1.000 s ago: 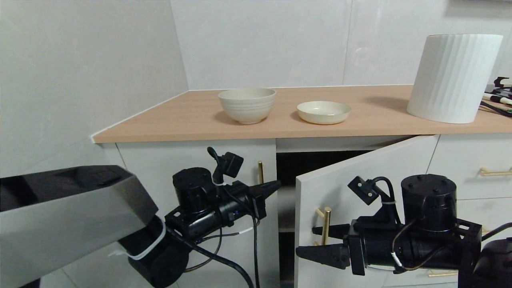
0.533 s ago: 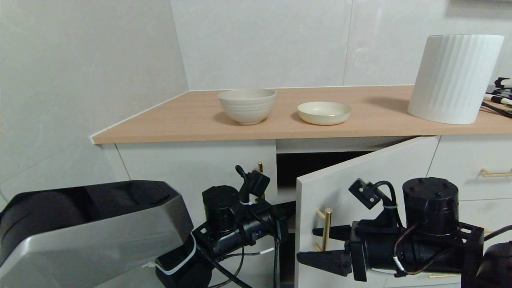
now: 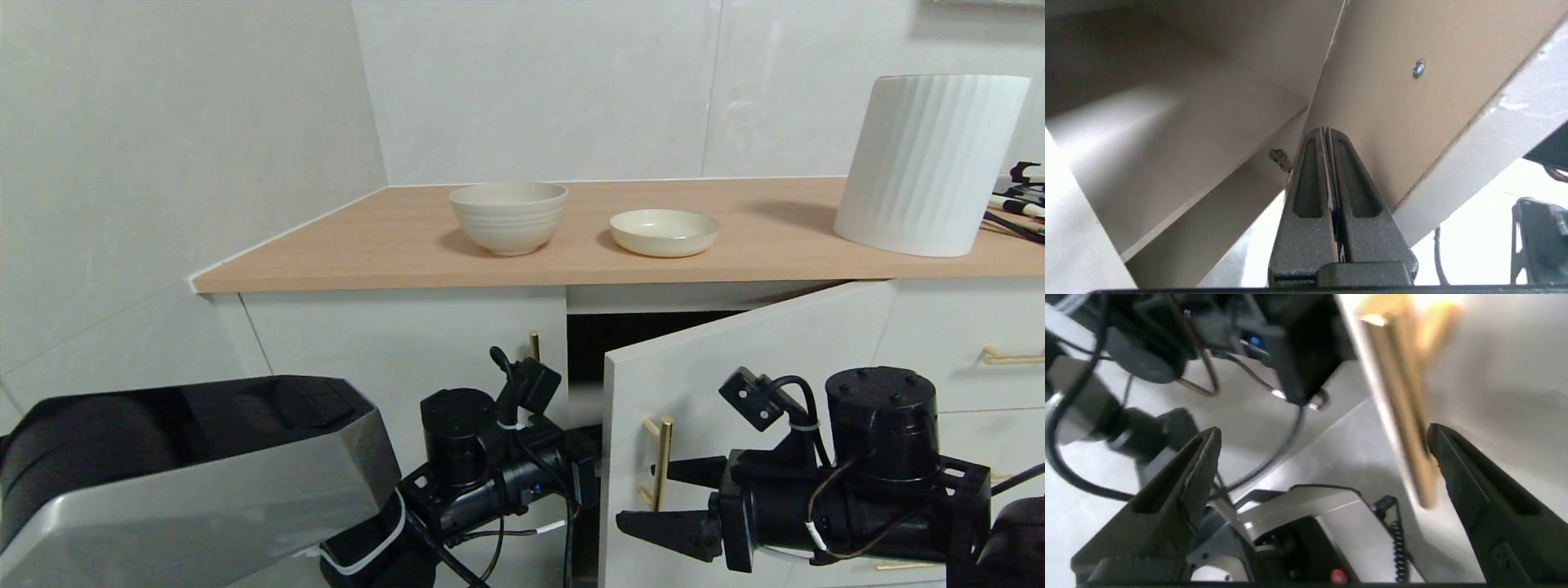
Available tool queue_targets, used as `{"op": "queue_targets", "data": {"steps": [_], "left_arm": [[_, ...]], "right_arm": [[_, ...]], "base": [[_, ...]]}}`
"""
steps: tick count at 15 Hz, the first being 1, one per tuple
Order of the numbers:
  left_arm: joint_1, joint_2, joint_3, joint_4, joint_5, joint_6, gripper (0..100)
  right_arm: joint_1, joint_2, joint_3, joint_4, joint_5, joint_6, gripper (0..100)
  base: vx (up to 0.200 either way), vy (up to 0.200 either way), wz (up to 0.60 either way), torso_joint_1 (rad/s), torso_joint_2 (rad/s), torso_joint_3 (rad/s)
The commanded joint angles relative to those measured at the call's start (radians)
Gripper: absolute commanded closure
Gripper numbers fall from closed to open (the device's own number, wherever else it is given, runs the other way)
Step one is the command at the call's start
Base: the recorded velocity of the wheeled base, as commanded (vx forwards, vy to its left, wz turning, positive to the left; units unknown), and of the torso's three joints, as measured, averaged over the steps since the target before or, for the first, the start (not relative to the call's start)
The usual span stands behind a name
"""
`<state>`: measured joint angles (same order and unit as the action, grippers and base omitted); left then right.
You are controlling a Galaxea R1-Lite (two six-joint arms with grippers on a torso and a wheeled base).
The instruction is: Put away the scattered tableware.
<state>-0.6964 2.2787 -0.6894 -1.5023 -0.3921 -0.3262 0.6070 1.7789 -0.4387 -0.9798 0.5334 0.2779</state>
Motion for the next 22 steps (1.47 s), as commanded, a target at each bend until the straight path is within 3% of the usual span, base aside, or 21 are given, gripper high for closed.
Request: {"op": "queue_targets", "data": {"steps": [1, 3, 10, 14, 16, 22], "left_arm": [[-0.006, -0.007, -0.002, 0.001, -0.019, -0.001, 100], [-0.006, -0.008, -0.004, 0.001, -0.027, -0.002, 100], [-0.006, -0.016, -0.004, 0.001, -0.027, -0.002, 100], [-0.006, -0.015, -0.018, 0.007, -0.027, -0.005, 100], [-0.006, -0.013, -0.068, 0.062, -0.027, -0.005, 100], [-0.005, 0.001, -0.206, 0.212, -0.027, -0.007, 100]], "right_arm": [[-0.038, 0.01, -0.003, -0.002, -0.012, -0.003, 0], [-0.066, -0.007, 0.006, 0.0, -0.012, -0.003, 0], [-0.076, -0.268, 0.272, 0.0, -0.009, -0.003, 0], [-0.075, -0.291, 0.307, 0.001, -0.007, -0.003, 0], [-0.073, -0.286, 0.314, 0.001, -0.006, -0.003, 0], [-0.073, -0.289, 0.322, 0.001, -0.006, -0.003, 0]], "base": [[0.0, 0.0, 0.0, 0.0, 0.0, 0.0], [0.0, 0.0, 0.0, 0.0, 0.0, 0.0], [0.0, 0.0, 0.0, 0.0, 0.0, 0.0], [-0.1, 0.0, 0.0, 0.001, 0.0, 0.001], [-0.2, 0.0, 0.0, 0.01, 0.0, 0.005], [0.0, 0.0, 0.0, 0.0, 0.0, 0.0]]}}
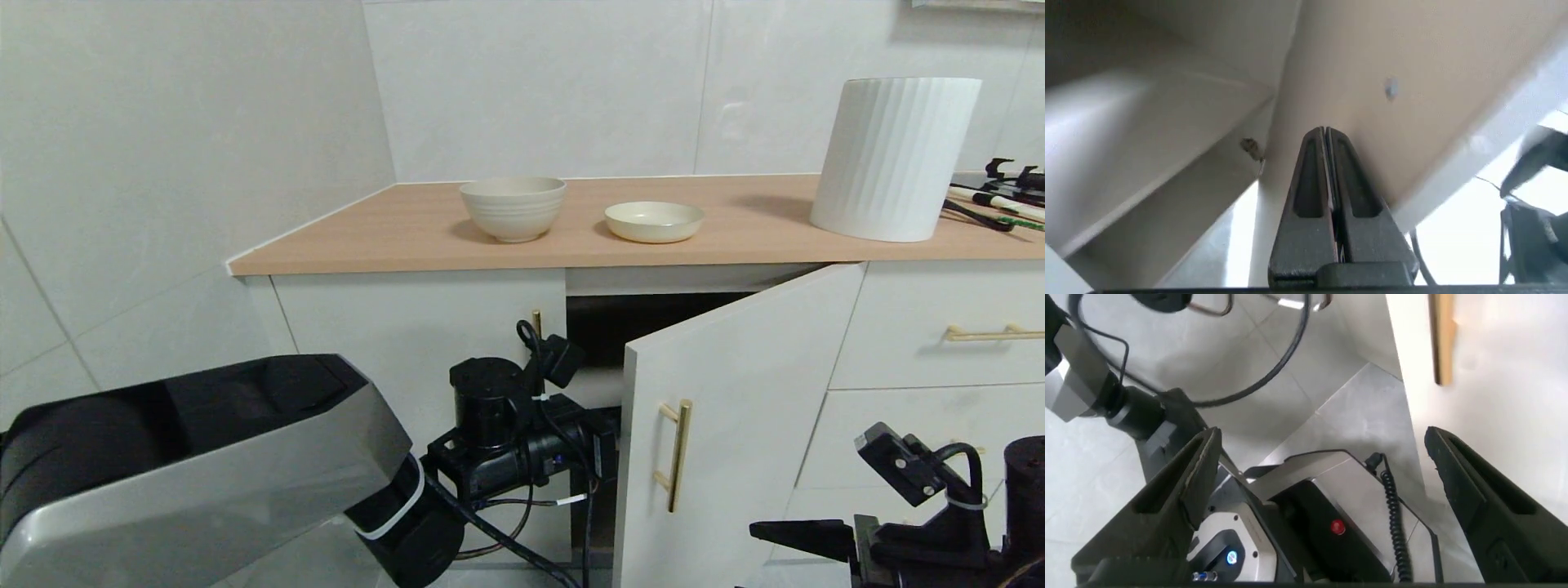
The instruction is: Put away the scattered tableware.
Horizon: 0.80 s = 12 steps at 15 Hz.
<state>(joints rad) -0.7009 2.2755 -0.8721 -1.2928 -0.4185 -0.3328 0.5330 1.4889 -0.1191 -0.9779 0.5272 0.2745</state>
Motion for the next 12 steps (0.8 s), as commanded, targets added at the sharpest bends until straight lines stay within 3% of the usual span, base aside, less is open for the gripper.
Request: {"op": "queue_targets", "data": {"steps": [1, 3, 9, 12], "left_arm": [[-0.002, 0.002, -0.031, 0.015, 0.0, 0.0, 100], [-0.002, 0.002, -0.042, 0.024, 0.0, 0.0, 100], [-0.003, 0.016, -0.084, 0.047, 0.0, 0.0, 100], [-0.003, 0.052, -0.176, 0.147, 0.0, 0.0, 100]], "right_arm": [[0.002, -0.001, 0.006, -0.001, 0.0, 0.0, 0], [0.001, -0.001, 0.006, -0.001, 0.0, 0.0, 0], [0.005, -0.003, 0.006, -0.001, 0.0, 0.0, 0], [0.005, -0.003, 0.012, -0.001, 0.004, -0.001, 0]], "base": [[0.0, 0.0, 0.0, 0.0, 0.0, 0.0], [0.0, 0.0, 0.0, 0.0, 0.0, 0.0], [-0.2, 0.0, 0.0, 0.004, 0.0, 0.005], [0.0, 0.0, 0.0, 0.0, 0.0, 0.0]]}}
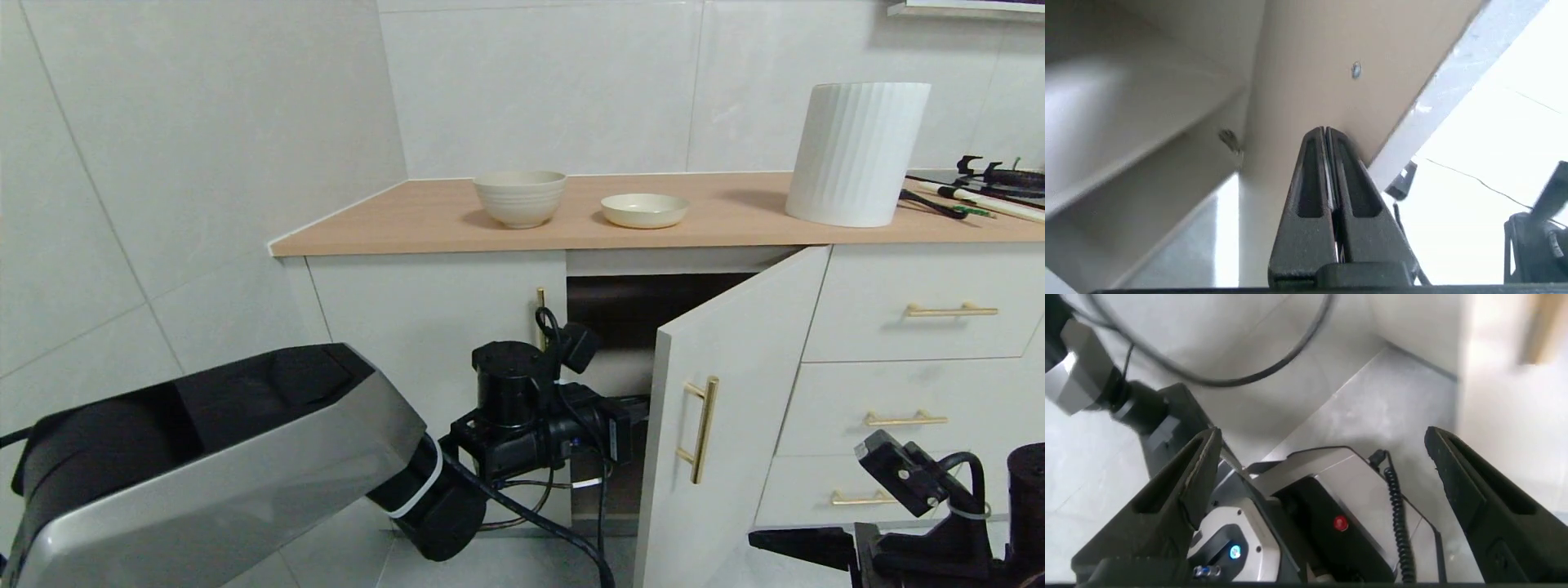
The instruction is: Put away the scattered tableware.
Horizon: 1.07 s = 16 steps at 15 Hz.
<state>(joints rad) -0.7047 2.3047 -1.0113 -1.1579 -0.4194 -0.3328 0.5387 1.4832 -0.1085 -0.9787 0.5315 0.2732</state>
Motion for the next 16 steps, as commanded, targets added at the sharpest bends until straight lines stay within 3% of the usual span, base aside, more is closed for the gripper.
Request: {"op": "queue_targets", "data": {"steps": [1, 3, 6, 16], "left_arm": [[0.001, 0.024, -0.058, 0.026, 0.001, 0.0, 100], [0.001, 0.024, -0.075, 0.04, 0.001, 0.0, 100], [0.001, 0.033, -0.092, 0.052, 0.001, 0.0, 100], [-0.009, 0.058, -0.213, 0.136, 0.002, 0.0, 100]], "right_arm": [[0.0, 0.003, 0.001, 0.0, -0.001, 0.0, 0], [0.0, 0.002, 0.001, -0.001, -0.001, 0.0, 0], [0.0, 0.002, 0.003, -0.001, -0.001, 0.0, 0], [0.001, -0.015, 0.004, -0.001, 0.002, 0.0, 0]], "base": [[0.0, 0.0, 0.0, 0.0, 0.0, 0.0], [0.0, 0.0, 0.0, 0.0, 0.0, 0.0], [-0.2, 0.0, 0.0, 0.01, 0.0, 0.002], [0.0, 0.0, 0.0, 0.0, 0.0, 0.0]]}}
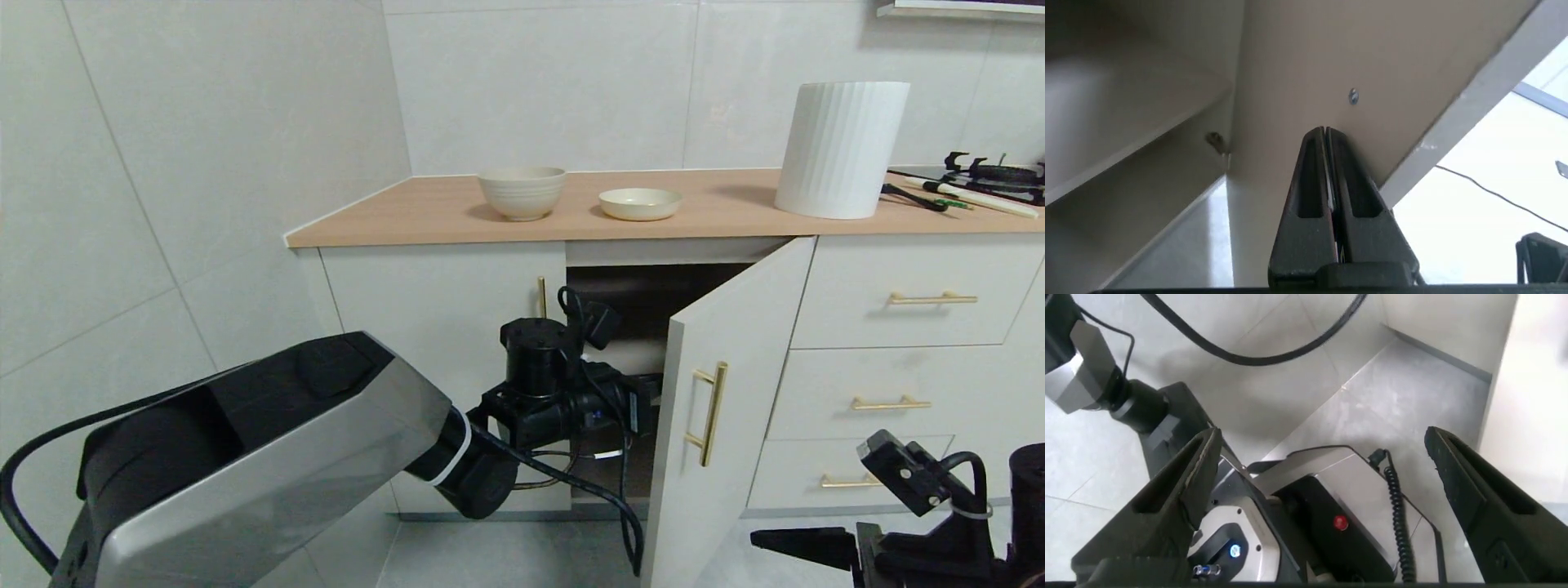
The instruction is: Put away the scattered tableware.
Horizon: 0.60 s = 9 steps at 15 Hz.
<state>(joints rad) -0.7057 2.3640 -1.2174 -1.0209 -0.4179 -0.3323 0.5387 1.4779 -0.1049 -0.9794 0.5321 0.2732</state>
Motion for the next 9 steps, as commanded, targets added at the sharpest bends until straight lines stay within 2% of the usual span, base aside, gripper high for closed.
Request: {"op": "queue_targets", "data": {"steps": [1, 2, 3, 4, 5, 6, 8, 9], "left_arm": [[-0.04, -0.016, -0.01, -0.001, 0.001, 0.001, 100], [-0.095, -0.057, -0.004, -0.002, -0.001, 0.003, 100], [-0.175, -0.117, 0.004, -0.002, -0.001, 0.006, 100], [-0.228, -0.189, 0.03, 0.01, -0.004, 0.006, 100], [-0.245, -0.223, 0.053, 0.022, -0.007, 0.006, 100], [-0.242, -0.266, 0.108, 0.041, -0.015, 0.006, 100], [-0.138, -0.282, 0.205, 0.035, -0.009, 0.007, 100], [-0.081, -0.31, 0.265, 0.028, -0.006, 0.013, 100]], "right_arm": [[0.01, -0.025, 0.005, -0.001, 0.002, 0.0, 0], [0.03, -0.054, 0.019, -0.001, 0.012, 0.001, 0], [0.049, -0.088, 0.034, -0.001, 0.051, 0.001, 0], [0.05, -0.125, 0.044, -0.001, 0.101, 0.001, 0], [0.05, -0.145, 0.05, 0.001, 0.127, 0.001, 0], [0.05, -0.165, 0.051, 0.005, 0.141, 0.003, 0], [0.049, -0.139, 0.039, 0.005, 0.137, 0.003, 0], [0.049, -0.103, 0.013, 0.005, 0.103, 0.001, 0]], "base": [[0.0, 0.0, 0.0, 0.0, 0.0, 0.0], [0.0, 0.0, 0.0, 0.0, 0.0, 0.0], [0.0, 0.0, 0.0, 0.0, 0.0, 0.0], [0.0, 0.0, 0.0, 0.0, 0.0, 0.0], [0.0, 0.0, 0.0, 0.0, 0.0, 0.0], [0.0, 0.0, 0.0, 0.0, 0.0, 0.0], [0.0, 0.0, 0.0, 0.0, 0.0, 0.0], [0.0, 0.0, 0.0, 0.0, 0.0, 0.0]]}}
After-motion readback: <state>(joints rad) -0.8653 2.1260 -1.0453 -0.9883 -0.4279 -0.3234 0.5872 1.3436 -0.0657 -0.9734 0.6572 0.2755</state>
